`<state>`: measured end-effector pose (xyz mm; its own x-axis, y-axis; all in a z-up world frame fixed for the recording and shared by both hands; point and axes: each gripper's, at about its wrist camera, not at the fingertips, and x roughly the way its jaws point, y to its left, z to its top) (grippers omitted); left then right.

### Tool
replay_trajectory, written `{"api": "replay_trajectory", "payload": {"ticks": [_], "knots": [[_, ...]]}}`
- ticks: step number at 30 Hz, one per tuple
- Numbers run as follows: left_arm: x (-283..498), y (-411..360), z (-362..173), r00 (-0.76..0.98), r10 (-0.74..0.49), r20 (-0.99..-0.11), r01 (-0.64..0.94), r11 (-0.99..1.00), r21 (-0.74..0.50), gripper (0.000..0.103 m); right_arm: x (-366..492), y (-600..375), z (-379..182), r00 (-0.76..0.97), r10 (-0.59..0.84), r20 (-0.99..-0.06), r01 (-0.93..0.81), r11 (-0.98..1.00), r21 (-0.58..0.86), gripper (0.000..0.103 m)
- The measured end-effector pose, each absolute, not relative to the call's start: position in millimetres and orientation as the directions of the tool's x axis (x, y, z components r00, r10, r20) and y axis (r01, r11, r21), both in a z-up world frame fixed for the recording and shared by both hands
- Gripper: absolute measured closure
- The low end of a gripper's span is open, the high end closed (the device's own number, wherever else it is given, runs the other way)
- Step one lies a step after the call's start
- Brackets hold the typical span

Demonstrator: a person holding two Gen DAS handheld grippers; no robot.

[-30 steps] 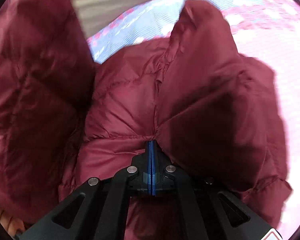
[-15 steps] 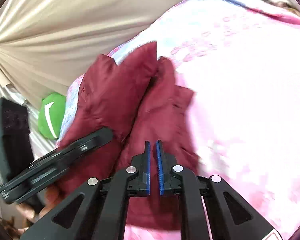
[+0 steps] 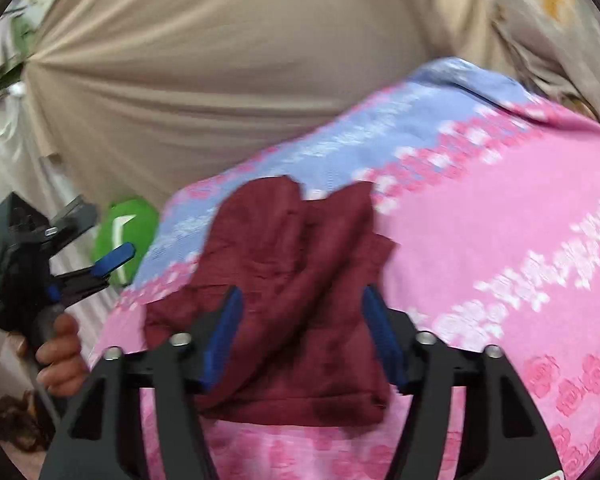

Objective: Fold large clothes

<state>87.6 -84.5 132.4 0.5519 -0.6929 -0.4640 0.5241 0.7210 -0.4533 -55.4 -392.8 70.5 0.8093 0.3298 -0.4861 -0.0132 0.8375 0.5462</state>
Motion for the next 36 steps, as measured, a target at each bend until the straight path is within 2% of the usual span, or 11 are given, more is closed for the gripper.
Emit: {"api": "replay_trajectory", "payload": {"ticks": [4, 8, 10, 11, 12, 15, 24, 28, 31, 34, 36], "knots": [[88, -58, 104, 0.638, -0.521, -0.567, 0.390, 0.854, -0.345, 0.013, -42, -346, 85, 0.775, 0.404, -0.486, -0.134, 0.856, 0.499, 0.026], [90, -65, 67, 0.594, -0.454, -0.664, 0.349, 0.889, -0.296, 0.014, -33, -305, 83, 0.725, 0.456, -0.517, -0.196, 0.855, 0.479, 0.026], [91, -76, 54, 0.576, -0.440, -0.689, 0.362, 0.893, -0.268, 0.014, -26, -294, 76, 0.716, 0.440, -0.542, -0.197, 0.872, 0.447, 0.039], [90, -82, 49, 0.569, -0.432, -0.700, 0.372, 0.894, -0.249, 0.015, -21, -293, 72, 0.717, 0.419, -0.558, -0.184, 0.885, 0.428, 0.074], [89, -87, 46, 0.568, -0.426, -0.704, 0.380, 0.895, -0.235, 0.015, -17, -294, 65, 0.705, 0.393, -0.590, -0.154, 0.897, 0.414, 0.094], [86, -103, 39, 0.561, -0.424, -0.711, 0.409, 0.889, -0.207, 0.015, -18, -322, 55, 0.718, 0.403, -0.568, -0.089, 0.862, 0.498, 0.098], [80, -147, 2, 0.546, -0.349, -0.762, 0.468, 0.881, -0.068, 0.014, -21, -370, -32, 0.636, 0.369, -0.678, 0.120, 0.820, 0.559, 0.099], [79, -155, -3, 0.564, -0.308, -0.766, 0.461, 0.887, -0.018, 0.013, -18, -373, -23, 0.627, 0.365, -0.688, 0.130, 0.822, 0.554, 0.095], [82, -154, -3, 0.559, -0.310, -0.769, 0.453, 0.891, -0.029, 0.012, -21, -382, 10, 0.680, 0.310, -0.664, 0.128, 0.842, 0.524, 0.082], [81, -156, -4, 0.564, -0.304, -0.768, 0.448, 0.894, -0.026, 0.011, -12, -394, 46, 0.759, 0.270, -0.592, 0.101, 0.850, 0.516, 0.047], [80, -158, -4, 0.567, -0.299, -0.767, 0.444, 0.896, -0.021, 0.010, 7, -392, 64, 0.785, 0.241, -0.570, 0.086, 0.869, 0.487, 0.042]]}}
